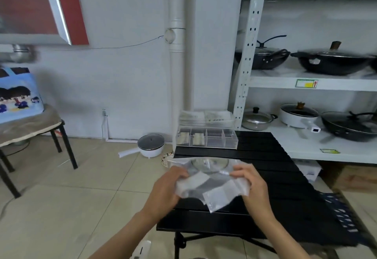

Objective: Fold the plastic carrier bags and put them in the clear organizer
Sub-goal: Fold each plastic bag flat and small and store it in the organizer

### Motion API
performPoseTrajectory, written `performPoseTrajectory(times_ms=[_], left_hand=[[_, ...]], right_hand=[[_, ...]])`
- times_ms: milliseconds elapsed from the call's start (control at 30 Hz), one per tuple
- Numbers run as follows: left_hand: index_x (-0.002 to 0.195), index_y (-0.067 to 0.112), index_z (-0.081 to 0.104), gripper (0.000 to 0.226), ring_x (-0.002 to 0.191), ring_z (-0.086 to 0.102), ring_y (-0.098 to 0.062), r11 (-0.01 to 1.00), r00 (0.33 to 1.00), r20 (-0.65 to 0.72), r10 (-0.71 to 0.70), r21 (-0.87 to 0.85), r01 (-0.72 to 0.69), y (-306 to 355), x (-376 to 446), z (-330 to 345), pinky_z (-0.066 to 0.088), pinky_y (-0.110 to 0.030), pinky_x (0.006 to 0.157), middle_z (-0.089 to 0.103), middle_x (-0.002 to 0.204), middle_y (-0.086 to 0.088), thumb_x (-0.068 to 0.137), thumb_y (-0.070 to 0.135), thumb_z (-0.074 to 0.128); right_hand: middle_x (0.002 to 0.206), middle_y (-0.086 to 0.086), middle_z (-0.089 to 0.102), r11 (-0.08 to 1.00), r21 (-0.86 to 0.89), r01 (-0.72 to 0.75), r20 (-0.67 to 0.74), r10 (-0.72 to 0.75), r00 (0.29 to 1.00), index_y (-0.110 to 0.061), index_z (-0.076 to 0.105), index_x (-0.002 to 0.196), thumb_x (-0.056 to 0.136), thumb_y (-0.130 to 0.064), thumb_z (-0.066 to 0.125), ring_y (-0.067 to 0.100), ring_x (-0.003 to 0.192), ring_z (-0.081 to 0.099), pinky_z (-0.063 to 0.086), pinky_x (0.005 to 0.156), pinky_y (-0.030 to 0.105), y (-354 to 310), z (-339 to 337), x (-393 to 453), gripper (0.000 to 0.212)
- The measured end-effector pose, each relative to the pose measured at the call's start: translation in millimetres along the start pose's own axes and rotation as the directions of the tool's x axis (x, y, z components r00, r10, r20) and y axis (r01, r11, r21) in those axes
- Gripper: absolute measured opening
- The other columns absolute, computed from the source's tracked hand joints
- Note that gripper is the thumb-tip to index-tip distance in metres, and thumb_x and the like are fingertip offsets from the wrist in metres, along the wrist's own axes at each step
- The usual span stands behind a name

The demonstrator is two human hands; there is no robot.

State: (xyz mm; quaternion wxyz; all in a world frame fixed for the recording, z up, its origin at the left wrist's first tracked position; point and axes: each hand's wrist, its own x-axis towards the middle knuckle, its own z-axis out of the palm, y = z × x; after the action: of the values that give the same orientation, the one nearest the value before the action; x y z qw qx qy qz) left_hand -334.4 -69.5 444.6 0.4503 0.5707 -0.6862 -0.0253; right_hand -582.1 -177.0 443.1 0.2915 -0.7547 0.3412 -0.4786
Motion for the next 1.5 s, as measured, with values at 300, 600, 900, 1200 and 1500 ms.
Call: performPoseTrajectory(times_ms=[300,600,900,1200,1500], left_hand=[[0.08,0.035,0.063,0.011,0.081,0.048,-0.005,0.887,0.986,0.136,-0.093,0.461,0.02,-30.5,-11.1,17.7,0.035,-0.025,0.066,0.059,0.09,0.02,0.069,0.031,0.061],[0.117,0.025,0.059,0.037,0.118,0.049,-0.009,0.951,0.914,0.377,-0.15,0.309,0.029,-40.5,3.0,29.8,0.034,-0.024,0.105,0.053,0.127,0.012,0.08,0.021,0.064],[0.095,0.025,0.054,0.022,0.094,0.051,-0.011,0.93,0.929,0.356,-0.096,0.364,-0.044,-48.7,5.7,30.3,0.045,-0.027,0.077,0.054,0.104,0.012,0.081,0.041,0.061],[0.1,0.033,0.061,0.031,0.083,0.047,-0.002,0.925,0.929,0.369,-0.014,0.358,-0.128,-49.2,-8.7,9.5,0.038,-0.022,0.072,0.053,0.09,0.017,0.084,0.058,0.054],[0.094,0.03,0.061,0.022,0.086,0.053,-0.009,0.912,0.931,0.356,-0.079,0.404,-0.077,-46.9,6.8,17.9,0.044,-0.03,0.074,0.054,0.097,0.014,0.084,0.048,0.054]], right_hand=[[0.104,-0.021,0.058,0.969,-0.216,-0.119,0.162,0.155,0.975,-0.03,0.07,0.087,0.076,0.0,0.077,-0.004,0.097,0.058,0.05,0.087,0.023,50.3,1.3,-22.3,0.032],[0.132,-0.017,0.052,0.671,-0.74,-0.036,0.15,0.217,0.965,-0.042,0.064,0.114,0.086,-0.025,0.06,0.009,0.123,0.046,0.02,0.112,0.042,50.0,0.1,-5.0,0.033],[0.11,-0.015,0.063,0.83,-0.526,0.186,0.378,0.032,0.925,-0.026,0.072,0.102,0.092,-0.013,0.058,0.006,0.101,0.055,0.042,0.092,0.025,47.4,-6.5,-2.6,0.022],[0.088,-0.014,0.053,0.804,-0.51,0.304,0.486,-0.022,0.874,-0.026,0.062,0.086,0.088,-0.017,0.055,0.003,0.081,0.045,0.035,0.073,0.019,41.7,-3.2,-8.3,0.012],[0.094,-0.008,0.058,0.767,-0.607,0.207,0.359,0.032,0.933,-0.022,0.065,0.095,0.078,-0.007,0.066,0.013,0.081,0.055,0.038,0.072,0.021,58.0,1.8,0.6,0.023]])
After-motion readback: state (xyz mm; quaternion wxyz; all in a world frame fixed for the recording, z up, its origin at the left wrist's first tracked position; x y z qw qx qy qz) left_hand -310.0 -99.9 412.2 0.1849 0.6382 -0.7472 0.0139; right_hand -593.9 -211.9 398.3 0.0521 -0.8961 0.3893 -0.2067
